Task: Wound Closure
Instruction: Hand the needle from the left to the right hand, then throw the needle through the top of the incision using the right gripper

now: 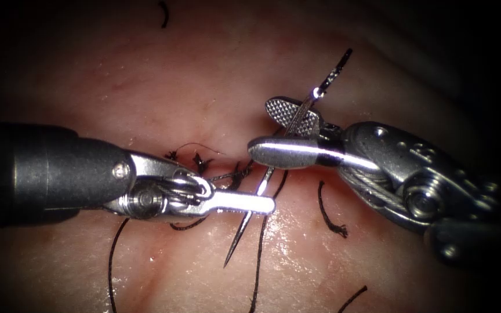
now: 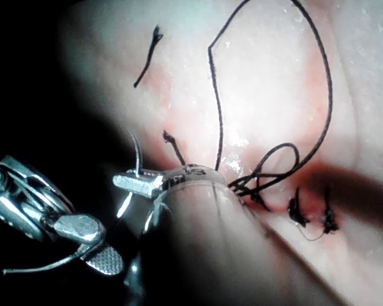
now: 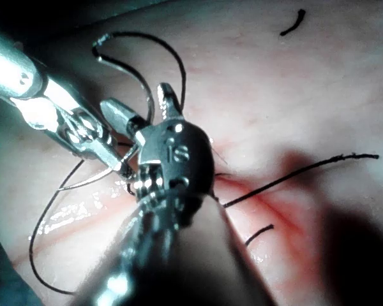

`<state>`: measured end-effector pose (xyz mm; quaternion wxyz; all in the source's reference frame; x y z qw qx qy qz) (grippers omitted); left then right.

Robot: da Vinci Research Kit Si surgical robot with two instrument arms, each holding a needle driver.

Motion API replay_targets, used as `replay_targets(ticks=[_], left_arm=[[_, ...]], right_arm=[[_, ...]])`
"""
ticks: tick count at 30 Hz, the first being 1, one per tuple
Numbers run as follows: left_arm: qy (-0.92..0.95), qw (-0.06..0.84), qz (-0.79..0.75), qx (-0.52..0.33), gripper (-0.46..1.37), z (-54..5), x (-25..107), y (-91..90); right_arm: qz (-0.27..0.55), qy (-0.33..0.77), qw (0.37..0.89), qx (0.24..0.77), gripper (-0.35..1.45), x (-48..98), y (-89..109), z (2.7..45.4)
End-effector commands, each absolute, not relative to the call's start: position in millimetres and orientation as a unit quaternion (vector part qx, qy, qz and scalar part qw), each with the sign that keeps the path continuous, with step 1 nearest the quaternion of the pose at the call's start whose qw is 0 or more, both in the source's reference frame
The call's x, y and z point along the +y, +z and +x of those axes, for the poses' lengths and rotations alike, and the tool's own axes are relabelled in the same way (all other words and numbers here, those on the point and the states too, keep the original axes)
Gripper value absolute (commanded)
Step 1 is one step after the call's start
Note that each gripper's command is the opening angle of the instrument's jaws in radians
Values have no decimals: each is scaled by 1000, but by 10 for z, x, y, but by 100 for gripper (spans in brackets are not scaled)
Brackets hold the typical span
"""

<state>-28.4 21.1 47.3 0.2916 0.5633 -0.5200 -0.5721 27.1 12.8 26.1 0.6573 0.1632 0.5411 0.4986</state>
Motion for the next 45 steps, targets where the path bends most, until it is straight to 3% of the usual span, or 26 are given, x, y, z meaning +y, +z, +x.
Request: replay_targets(ticks=[1,3,6,14,16,19,23,26,29,33,34,38,45], left_arm=[[-575,295,562,-516,-35,-284,212,473],[-575,295,562,-516,-35,-284,212,472],[-575,293,562,-518,-35,-284,212,472],[-575,292,562,-519,-35,-285,212,471],[-577,288,564,-516,36,-286,211,470],[-578,288,563,-516,89,-289,210,468],[-571,298,552,-529,123,-296,207,464],[-562,306,549,-538,128,-301,202,457],[-551,312,548,-547,114,-302,198,452],[-527,329,544,-563,47,-304,193,445],[-522,339,540,-567,18,-305,192,445],[-501,385,512,-582,-35,-312,190,449],[-484,476,415,-605,-35,-320,187,473]], right_arm=[[154,498,662,538,51,128,262,270],[150,496,665,538,41,128,262,270],[145,489,670,540,-35,128,262,268],[101,471,693,537,-35,128,261,260],[98,474,694,533,-35,130,262,259],[93,462,701,536,-35,135,264,255],[98,432,713,543,-35,139,267,249],[105,409,725,544,-35,142,270,242],[110,382,737,547,-35,147,276,235],[116,324,755,559,-35,156,286,232],[116,306,760,562,-35,158,288,232],[113,253,775,569,-35,166,297,234],[88,203,786,578,-35,188,311,235]])
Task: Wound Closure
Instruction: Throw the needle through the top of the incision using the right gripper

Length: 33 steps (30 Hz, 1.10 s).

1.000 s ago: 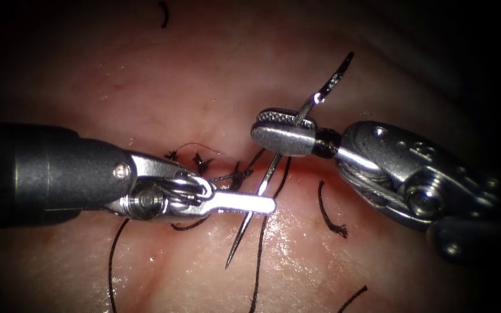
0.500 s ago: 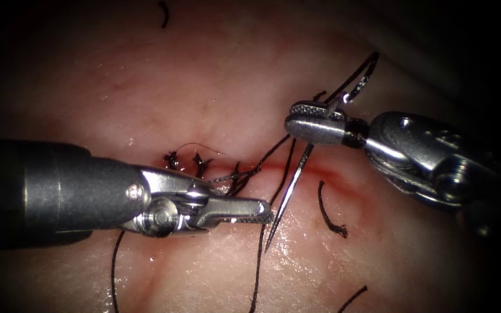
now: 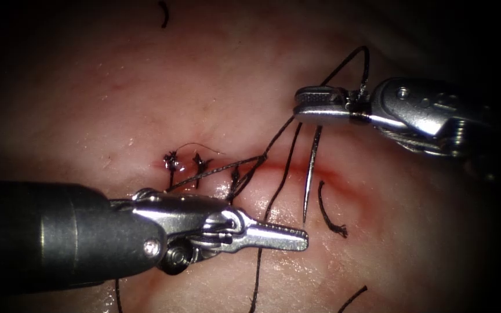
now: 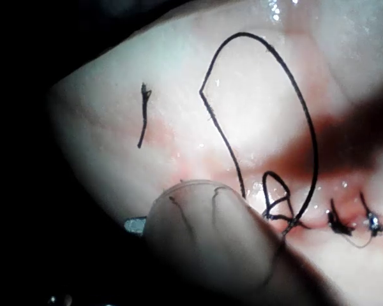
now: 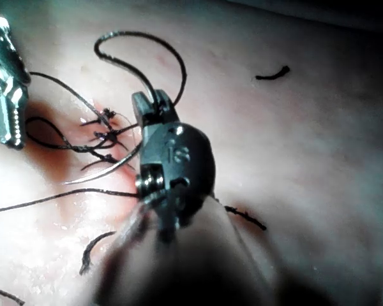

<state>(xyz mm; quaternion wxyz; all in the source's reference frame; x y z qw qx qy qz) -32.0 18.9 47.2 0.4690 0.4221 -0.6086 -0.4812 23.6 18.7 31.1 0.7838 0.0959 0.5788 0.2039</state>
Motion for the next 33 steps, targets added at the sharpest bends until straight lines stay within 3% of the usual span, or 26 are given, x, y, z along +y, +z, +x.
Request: replay_targets(ticks=[1,12,20,33], left_arm=[[-485,482,410,-603,-35,-320,187,476],[-473,644,267,-538,-35,-310,192,538],[-471,696,188,-509,-35,-308,213,545],[-411,813,126,-394,-35,-311,205,555]], right_arm=[[88,201,787,577,-35,190,312,235],[44,162,804,570,-35,208,327,240],[11,128,813,568,-35,213,337,252],[-29,88,819,567,-35,214,352,265]])
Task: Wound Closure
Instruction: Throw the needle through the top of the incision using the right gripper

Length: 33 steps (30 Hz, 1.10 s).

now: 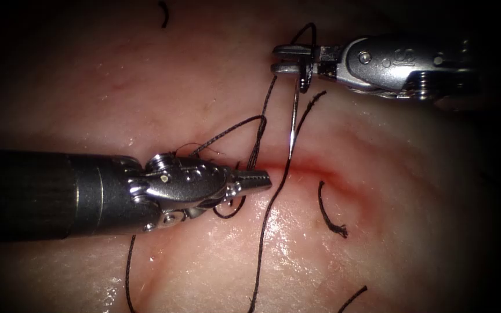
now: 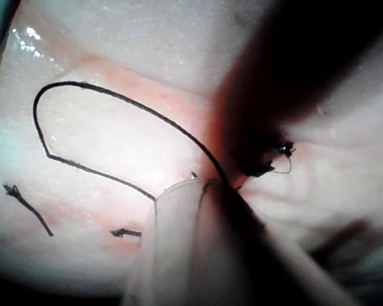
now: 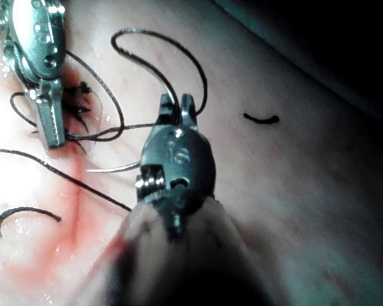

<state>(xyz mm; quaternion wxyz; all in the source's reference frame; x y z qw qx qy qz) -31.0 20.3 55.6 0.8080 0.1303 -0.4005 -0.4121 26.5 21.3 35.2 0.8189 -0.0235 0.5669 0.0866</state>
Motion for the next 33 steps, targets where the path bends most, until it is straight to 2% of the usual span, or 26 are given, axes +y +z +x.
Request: replay_targets(ticks=[1,4,10,21,33], left_arm=[[-411,814,126,-391,-35,-311,205,555],[-391,840,123,-355,-35,-315,200,560],[-382,854,115,-335,-35,-329,190,566],[-375,853,118,-343,-35,-345,179,568],[-374,852,116,-347,-35,-333,166,587]], right_arm=[[-29,88,819,567,-35,213,353,266],[-43,77,819,567,-35,210,356,268],[-57,64,819,568,-35,205,363,270],[-85,33,821,564,-35,184,374,267],[-118,8,818,563,-35,181,373,268]])
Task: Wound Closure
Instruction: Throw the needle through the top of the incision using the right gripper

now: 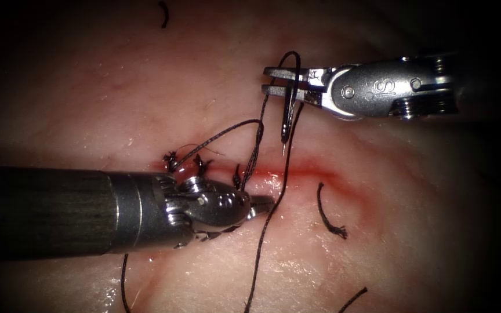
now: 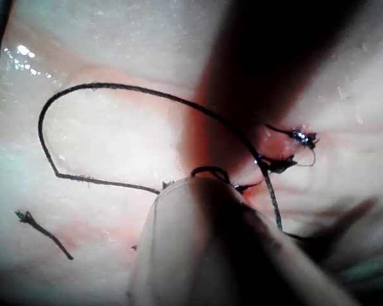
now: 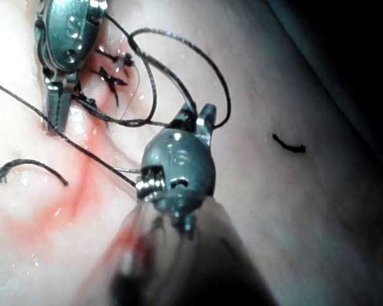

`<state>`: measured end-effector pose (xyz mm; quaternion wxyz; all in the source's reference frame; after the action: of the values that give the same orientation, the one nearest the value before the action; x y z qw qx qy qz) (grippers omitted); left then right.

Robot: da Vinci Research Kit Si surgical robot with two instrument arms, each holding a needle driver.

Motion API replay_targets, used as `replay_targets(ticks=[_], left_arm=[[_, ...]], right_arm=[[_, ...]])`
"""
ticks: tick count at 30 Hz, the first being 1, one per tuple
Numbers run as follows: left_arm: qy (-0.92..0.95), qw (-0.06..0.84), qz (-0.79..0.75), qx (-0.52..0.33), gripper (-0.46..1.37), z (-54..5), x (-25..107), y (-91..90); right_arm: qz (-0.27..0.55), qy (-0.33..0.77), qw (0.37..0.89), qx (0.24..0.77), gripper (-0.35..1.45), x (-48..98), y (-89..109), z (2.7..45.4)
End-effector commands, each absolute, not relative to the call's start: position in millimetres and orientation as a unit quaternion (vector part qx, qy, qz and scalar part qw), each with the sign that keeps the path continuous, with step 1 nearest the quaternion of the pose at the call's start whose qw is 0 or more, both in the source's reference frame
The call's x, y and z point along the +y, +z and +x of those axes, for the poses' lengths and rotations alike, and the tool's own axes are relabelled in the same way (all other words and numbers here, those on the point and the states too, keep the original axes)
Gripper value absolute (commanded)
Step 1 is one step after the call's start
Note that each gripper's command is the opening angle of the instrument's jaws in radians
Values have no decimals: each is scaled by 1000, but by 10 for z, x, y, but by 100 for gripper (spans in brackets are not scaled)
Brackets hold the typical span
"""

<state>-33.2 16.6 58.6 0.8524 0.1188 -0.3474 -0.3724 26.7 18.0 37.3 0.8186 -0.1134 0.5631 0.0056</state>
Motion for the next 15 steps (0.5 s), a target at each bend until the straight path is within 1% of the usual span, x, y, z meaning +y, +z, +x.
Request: replay_targets(ticks=[1,15], left_arm=[[-372,852,116,-349,-35,-332,164,590],[-374,846,128,-358,-35,-339,155,593]], right_arm=[[-119,5,818,563,-35,180,373,267],[-153,-25,813,562,-35,162,380,268]])
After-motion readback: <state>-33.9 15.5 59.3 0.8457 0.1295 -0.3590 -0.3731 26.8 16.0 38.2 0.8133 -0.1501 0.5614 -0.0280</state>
